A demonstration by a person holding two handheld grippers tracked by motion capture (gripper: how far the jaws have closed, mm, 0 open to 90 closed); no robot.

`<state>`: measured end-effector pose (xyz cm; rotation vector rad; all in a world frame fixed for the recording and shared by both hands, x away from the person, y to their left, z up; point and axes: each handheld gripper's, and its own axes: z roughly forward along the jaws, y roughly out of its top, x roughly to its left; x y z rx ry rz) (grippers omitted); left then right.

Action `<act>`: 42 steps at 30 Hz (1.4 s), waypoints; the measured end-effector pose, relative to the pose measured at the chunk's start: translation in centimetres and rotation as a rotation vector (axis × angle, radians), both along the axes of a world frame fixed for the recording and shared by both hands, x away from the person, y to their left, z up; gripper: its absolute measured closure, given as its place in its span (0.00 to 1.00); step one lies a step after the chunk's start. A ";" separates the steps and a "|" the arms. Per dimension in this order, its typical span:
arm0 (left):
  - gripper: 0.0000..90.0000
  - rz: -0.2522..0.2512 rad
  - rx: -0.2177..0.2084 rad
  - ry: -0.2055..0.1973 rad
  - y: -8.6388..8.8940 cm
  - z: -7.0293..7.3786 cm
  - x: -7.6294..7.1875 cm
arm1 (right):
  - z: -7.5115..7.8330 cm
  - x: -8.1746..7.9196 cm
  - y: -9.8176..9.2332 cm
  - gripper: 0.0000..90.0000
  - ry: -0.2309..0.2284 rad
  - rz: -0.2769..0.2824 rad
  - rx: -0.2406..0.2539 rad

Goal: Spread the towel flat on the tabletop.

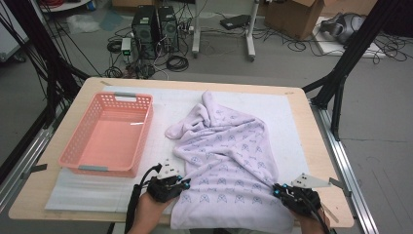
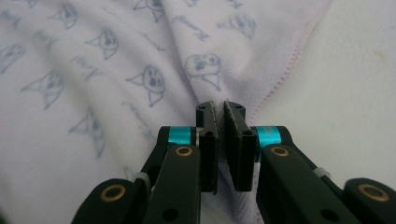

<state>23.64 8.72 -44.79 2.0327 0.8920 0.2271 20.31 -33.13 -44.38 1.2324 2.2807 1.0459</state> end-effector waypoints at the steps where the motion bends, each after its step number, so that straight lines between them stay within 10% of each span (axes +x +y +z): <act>1: 0.95 -0.006 -0.008 -0.003 0.1 0.2 -0.4 | 0.0 -0.6 -0.1 0.93 0.001 0.010 -0.003; 9: 0.93 -0.074 -0.059 0.014 1.2 0.5 -4.0 | 0.1 -4.5 -1.2 0.91 0.032 0.042 0.030; 15: 0.52 0.000 -0.104 -0.029 2.1 0.6 -3.1 | 0.7 -4.2 -1.6 0.79 -0.032 -0.013 0.057; 22: 0.43 0.018 -0.158 -0.052 2.6 0.8 -0.7 | 1.1 -0.5 -1.2 0.70 -0.110 -0.097 0.024; 31: 0.42 0.034 -0.182 -0.078 3.5 1.8 -0.5 | -0.3 5.2 0.5 0.83 -0.026 -0.118 -0.038; 33: 0.42 0.029 -0.173 -0.088 3.4 1.7 -0.8 | -0.3 4.9 0.8 0.95 -0.031 -0.102 -0.033; 42: 0.42 0.025 -0.170 -0.100 3.5 1.9 -1.4 | 0.6 0.8 -2.4 0.97 0.043 -0.079 -0.080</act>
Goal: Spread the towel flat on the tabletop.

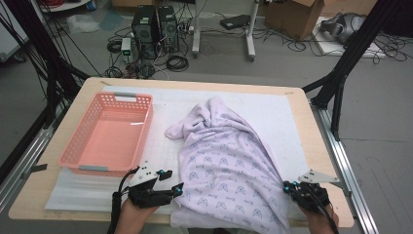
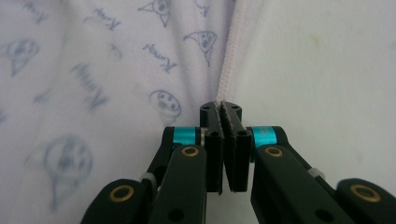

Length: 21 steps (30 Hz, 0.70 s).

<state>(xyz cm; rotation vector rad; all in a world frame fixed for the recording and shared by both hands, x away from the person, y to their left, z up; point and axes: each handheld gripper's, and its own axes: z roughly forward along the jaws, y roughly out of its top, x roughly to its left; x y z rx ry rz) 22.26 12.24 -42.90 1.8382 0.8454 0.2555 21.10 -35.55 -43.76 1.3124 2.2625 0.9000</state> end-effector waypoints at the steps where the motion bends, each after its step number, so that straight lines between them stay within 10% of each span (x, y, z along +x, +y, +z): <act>1: 0.42 -0.002 0.000 -0.002 0.0 0.0 0.1 | 0.1 -0.5 -0.3 0.97 0.012 0.016 0.004; 10: 0.42 0.024 0.014 0.008 -0.6 -0.1 2.4 | 1.2 -1.2 0.2 0.74 -0.086 0.049 0.071; 14: 0.42 0.026 0.038 0.041 -1.7 -0.5 4.5 | 1.4 1.5 1.8 0.68 -0.142 0.047 0.056; 21: 0.43 0.098 0.098 0.083 -3.5 -1.2 9.1 | -0.4 7.5 3.4 0.70 -0.098 -0.019 0.021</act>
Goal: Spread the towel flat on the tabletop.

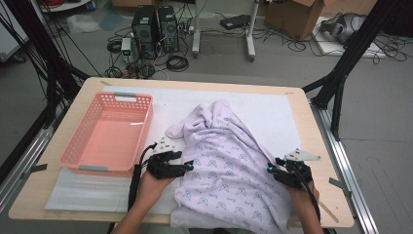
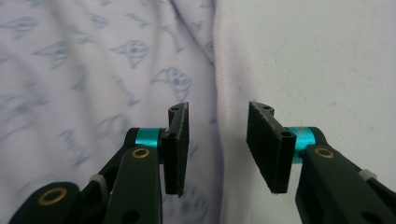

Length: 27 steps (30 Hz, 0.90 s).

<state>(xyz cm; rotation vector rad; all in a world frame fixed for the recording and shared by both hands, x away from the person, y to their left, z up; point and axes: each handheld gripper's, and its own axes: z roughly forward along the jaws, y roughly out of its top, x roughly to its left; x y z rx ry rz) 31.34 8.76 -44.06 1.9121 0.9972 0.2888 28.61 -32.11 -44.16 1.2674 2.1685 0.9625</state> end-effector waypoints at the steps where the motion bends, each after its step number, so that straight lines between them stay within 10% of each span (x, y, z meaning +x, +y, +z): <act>1: 0.43 0.021 0.001 -0.019 -0.2 -0.1 0.3 | -0.3 0.5 0.1 0.79 0.013 -0.008 -0.025; 5: 0.44 0.082 0.018 0.011 -0.7 -1.1 1.4 | -0.1 0.5 -0.6 0.94 0.026 -0.020 -0.025; 16: 0.42 0.005 0.029 0.012 -2.5 -0.1 2.9 | 1.2 -5.3 -4.3 0.95 0.083 -0.009 0.004; 22: 0.44 -0.049 0.093 0.028 -5.1 -0.5 4.3 | 0.9 -5.0 -4.4 0.95 0.076 -0.003 0.013; 25: 0.58 -0.047 0.202 -0.025 -6.0 -0.5 4.2 | 0.9 -4.9 -4.4 0.95 0.078 0.000 0.018; 27: 0.82 -0.056 0.177 0.007 -5.6 -0.3 4.2 | 0.8 -4.9 -4.6 0.95 0.077 -0.001 0.027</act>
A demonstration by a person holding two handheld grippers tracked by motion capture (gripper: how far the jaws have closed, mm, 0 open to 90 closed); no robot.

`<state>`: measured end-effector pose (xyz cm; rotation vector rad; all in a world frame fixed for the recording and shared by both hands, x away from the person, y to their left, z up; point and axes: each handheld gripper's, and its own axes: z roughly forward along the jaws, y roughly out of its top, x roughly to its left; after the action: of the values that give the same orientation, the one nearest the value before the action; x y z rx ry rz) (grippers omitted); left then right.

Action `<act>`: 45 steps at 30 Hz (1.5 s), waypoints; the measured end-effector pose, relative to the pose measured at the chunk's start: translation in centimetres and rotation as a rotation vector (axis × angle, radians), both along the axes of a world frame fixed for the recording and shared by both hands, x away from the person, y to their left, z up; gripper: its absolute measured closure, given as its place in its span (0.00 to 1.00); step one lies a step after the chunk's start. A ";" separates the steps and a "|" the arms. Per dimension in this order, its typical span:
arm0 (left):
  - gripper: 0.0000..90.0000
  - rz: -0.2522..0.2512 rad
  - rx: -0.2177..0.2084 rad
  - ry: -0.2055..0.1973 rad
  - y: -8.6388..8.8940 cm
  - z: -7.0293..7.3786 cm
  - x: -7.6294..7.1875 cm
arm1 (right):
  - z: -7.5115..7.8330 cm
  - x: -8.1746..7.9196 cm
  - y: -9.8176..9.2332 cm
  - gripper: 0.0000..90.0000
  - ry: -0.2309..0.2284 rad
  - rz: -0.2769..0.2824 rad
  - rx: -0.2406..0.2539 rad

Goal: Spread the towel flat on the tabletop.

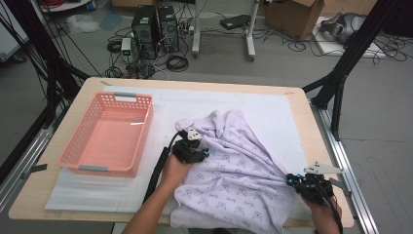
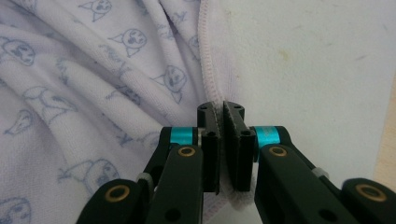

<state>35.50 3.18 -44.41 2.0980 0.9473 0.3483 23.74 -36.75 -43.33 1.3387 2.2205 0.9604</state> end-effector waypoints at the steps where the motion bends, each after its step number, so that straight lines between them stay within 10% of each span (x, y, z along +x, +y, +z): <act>1: 0.96 -0.010 -0.002 0.004 0.1 0.0 -0.2 | 0.0 0.0 -0.1 0.95 -0.001 0.000 0.004; 10: 0.97 -0.114 -0.024 0.044 2.6 0.5 -5.3 | 0.1 -1.8 -0.8 0.95 0.018 0.024 0.030; 18: 0.93 -0.164 -0.145 0.046 5.7 0.4 -9.8 | 0.5 -4.8 -2.0 0.92 0.025 0.040 0.075; 20: 0.75 -0.147 -0.149 0.054 5.7 0.7 -9.4 | 0.7 -3.9 -1.6 0.74 0.006 0.009 0.073; 24: 0.48 -0.091 -0.148 0.027 5.6 1.0 -7.2 | 1.3 -0.5 -0.9 0.70 -0.039 -0.091 0.064; 33: 0.43 0.008 -0.169 -0.014 5.3 0.9 -3.0 | 0.3 10.5 4.3 0.67 -0.037 -0.038 0.086; 40: 0.43 0.069 -0.210 0.009 5.1 1.0 -1.6 | -0.8 13.5 7.6 0.71 0.005 0.004 0.063; 45: 0.45 0.085 -0.218 0.019 4.6 1.6 -0.1 | -1.0 13.7 7.7 0.99 0.006 0.046 0.016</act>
<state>35.44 7.76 -42.82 1.8703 1.0395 0.2559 37.49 -29.09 -44.35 1.3036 2.2620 0.9934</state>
